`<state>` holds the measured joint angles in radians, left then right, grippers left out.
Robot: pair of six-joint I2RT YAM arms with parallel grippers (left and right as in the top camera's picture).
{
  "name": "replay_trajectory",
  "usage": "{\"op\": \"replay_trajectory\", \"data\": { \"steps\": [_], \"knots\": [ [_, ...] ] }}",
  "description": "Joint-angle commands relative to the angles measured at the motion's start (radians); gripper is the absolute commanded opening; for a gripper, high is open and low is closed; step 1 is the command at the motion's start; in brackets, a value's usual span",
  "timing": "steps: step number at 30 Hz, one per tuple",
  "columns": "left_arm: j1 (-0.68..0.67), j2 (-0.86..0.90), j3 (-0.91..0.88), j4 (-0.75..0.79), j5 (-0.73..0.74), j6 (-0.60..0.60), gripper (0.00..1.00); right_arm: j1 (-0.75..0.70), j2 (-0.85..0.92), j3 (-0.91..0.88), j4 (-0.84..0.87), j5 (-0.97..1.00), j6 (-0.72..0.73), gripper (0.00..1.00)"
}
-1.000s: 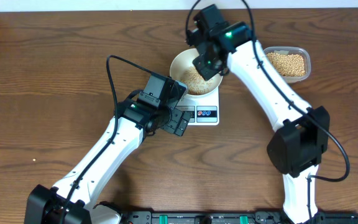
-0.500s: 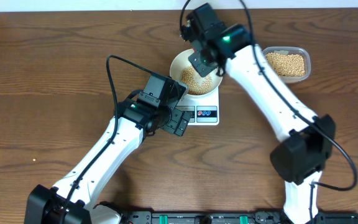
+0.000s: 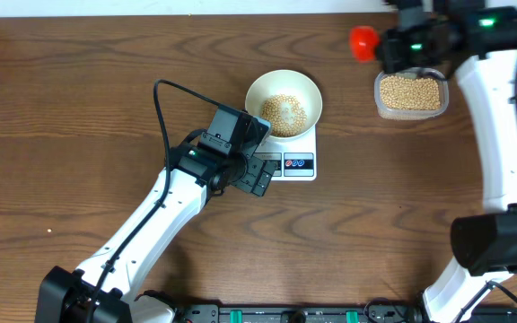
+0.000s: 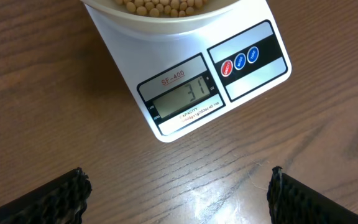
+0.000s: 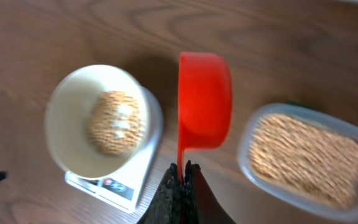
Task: Scoop item into bowl and weigh 50g on scale
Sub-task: 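Return the empty red scoop to the bean tub with the right gripper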
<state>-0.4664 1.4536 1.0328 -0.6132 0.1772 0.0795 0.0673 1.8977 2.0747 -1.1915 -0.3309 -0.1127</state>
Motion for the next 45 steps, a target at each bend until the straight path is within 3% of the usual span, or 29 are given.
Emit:
{"op": "replay_trajectory", "data": {
  "steps": [1, 9, 18, 45],
  "knots": [
    [0.002, 0.011, -0.002, 0.000, -0.010, 0.006, 0.93, -0.102, -0.007, 0.008, -0.052, -0.052, -0.001, 0.01],
    [0.002, 0.011, -0.002, 0.000, -0.010, 0.006, 0.93, -0.222, -0.005, 0.003, -0.119, 0.089, -0.024, 0.01],
    [0.002, 0.011, -0.002, 0.000, -0.010, 0.006, 0.93, -0.230, 0.007, -0.034, -0.108, 0.145, -0.027, 0.01],
    [0.002, 0.011, -0.002, 0.000, -0.010, 0.006, 0.93, -0.216, 0.007, -0.486, 0.268, 0.184, -0.021, 0.01]
  ]
}}
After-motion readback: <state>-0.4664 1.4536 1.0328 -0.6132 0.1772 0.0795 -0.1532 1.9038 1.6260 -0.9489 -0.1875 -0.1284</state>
